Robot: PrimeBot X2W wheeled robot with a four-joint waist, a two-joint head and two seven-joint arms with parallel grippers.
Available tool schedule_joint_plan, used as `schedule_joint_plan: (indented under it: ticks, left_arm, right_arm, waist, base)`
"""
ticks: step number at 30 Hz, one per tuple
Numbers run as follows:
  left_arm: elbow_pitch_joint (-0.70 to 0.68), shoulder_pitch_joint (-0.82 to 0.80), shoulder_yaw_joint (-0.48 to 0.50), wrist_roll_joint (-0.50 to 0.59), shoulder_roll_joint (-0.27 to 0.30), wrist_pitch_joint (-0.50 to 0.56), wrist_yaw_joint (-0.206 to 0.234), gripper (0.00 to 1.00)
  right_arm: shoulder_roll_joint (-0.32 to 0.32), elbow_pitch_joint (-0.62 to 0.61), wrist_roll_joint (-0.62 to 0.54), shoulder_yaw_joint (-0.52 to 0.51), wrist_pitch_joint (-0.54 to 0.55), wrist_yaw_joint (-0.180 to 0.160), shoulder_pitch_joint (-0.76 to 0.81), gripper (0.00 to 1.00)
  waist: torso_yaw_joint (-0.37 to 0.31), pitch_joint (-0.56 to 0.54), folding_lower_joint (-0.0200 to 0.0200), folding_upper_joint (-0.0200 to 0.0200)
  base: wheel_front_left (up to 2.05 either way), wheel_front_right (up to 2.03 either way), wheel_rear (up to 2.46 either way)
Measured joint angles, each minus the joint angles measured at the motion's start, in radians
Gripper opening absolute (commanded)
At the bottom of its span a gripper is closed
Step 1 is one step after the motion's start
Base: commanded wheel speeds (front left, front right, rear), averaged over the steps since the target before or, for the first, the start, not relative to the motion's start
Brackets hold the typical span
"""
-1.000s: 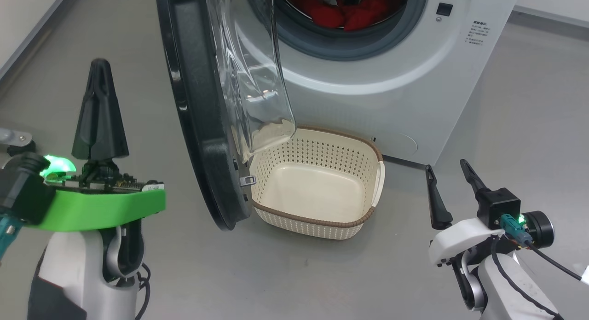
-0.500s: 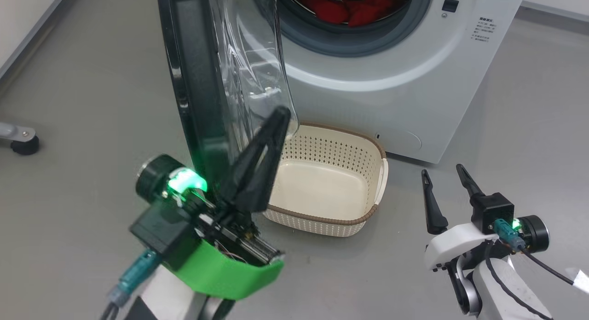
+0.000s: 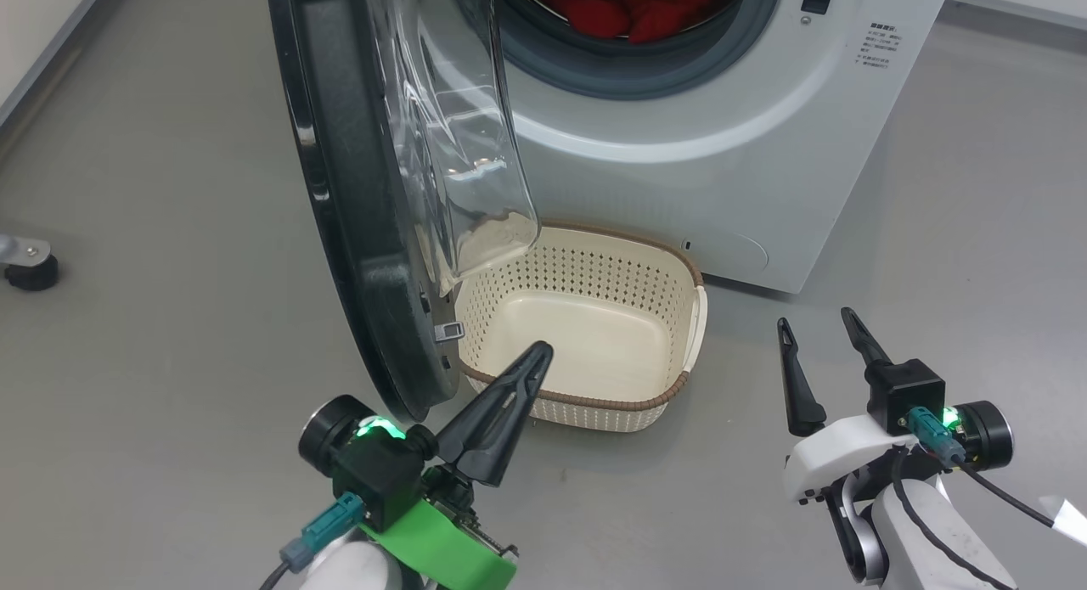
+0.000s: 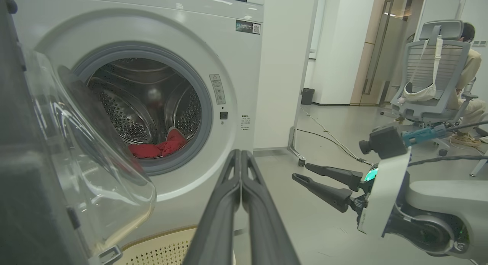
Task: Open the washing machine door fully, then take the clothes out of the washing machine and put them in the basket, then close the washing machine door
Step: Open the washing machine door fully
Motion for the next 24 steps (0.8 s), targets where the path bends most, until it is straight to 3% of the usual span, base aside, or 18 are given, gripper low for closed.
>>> schedule_joint_plan:
  ticks: [24]
  left_arm:
    - [0.202,-0.028,0.174,-0.036,-0.035,0.0,0.0,0.0]
  right_arm:
    - [0.007,0.02,-0.022,-0.021,0.0,0.011,-0.004,1.0]
  waist:
    - [-0.032,0.059,0.0,0.0]
  base:
    - [0.0,0.0,0.0]
